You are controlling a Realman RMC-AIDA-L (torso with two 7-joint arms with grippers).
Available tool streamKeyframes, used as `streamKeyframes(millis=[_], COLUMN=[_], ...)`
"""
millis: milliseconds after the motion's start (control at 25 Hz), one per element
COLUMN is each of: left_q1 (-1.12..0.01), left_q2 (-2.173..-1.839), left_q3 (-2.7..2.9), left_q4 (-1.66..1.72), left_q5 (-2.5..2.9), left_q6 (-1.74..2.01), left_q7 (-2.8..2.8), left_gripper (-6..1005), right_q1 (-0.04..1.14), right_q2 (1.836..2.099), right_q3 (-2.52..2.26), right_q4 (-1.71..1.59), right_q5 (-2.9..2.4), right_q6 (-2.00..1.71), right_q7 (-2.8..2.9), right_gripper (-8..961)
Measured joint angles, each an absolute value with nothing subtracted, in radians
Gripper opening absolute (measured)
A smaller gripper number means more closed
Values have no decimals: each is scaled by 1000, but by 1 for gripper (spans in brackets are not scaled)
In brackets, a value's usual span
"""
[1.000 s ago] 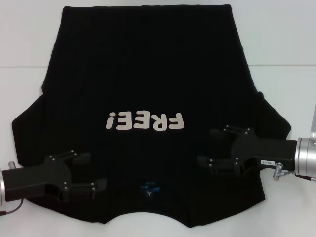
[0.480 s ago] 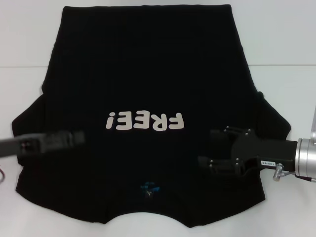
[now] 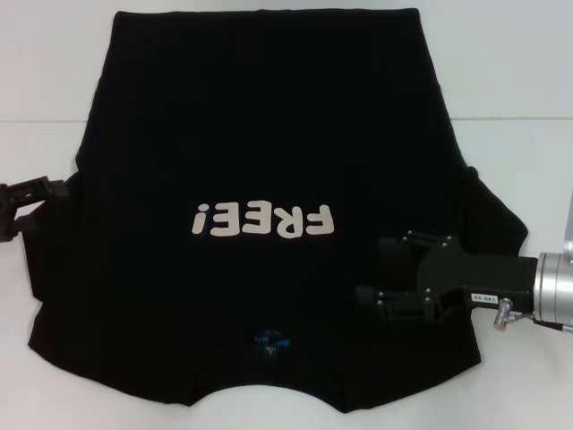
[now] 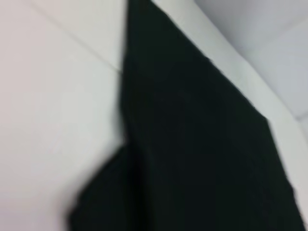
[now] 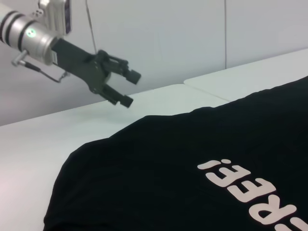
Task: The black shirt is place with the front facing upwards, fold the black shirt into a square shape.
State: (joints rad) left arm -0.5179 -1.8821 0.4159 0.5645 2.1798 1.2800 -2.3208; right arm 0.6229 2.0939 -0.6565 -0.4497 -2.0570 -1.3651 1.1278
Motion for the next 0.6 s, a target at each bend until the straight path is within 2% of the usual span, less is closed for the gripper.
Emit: streamKeyframes(millis=[600], left_q1=[-517], left_q2=[-1906], left_q3=[423], left_q4=[491], left_q5=[2180], left_q6=[1047], left_q7=[-2249], left_gripper=[934], right_q1=[621], right_q2=[2094], right_q3=[-657], right_q4=[-449], right_q5=[-2058], right_q6=[-1376], right_q7=[1137], right_gripper=[894])
